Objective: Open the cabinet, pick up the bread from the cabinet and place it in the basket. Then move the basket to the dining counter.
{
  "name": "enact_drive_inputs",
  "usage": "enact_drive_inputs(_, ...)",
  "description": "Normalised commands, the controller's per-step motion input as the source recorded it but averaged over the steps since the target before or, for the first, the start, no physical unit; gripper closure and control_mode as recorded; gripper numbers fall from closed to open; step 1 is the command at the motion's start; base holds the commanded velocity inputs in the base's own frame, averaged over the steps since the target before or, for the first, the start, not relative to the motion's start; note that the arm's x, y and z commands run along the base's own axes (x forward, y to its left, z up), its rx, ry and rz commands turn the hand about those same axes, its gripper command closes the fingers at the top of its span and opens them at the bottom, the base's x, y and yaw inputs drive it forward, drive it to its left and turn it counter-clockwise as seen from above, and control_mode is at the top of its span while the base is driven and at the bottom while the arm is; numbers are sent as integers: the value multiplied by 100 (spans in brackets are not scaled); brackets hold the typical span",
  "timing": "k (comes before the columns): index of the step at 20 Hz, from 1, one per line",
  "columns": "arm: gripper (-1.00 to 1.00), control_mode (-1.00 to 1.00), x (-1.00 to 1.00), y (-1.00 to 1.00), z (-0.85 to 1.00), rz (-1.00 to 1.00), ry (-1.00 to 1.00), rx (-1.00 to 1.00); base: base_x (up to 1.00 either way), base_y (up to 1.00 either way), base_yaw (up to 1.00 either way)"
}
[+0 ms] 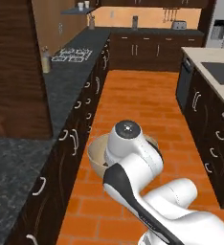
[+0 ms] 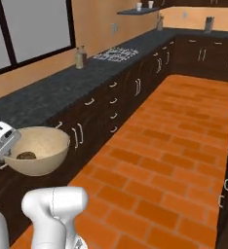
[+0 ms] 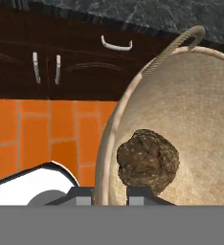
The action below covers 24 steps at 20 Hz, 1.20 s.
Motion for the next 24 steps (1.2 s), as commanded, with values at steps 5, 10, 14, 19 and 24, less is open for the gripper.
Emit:
enact_drive_inputs(5, 100, 100, 0, 0, 0, 0, 0, 0, 24, 6, -84)
enact_drive_inputs(10, 100, 100, 0, 0, 0, 0, 0, 0, 31, 2, -80)
enact_drive_inputs(14, 100, 100, 0, 0, 0, 0, 0, 0, 54, -2, -70)
enact_drive_inputs(19, 100, 100, 0, 0, 0, 0, 0, 0, 93, -74, -34)
enact_drive_inputs(24, 100, 100, 0, 0, 0, 0, 0, 0, 100, -80, -8)
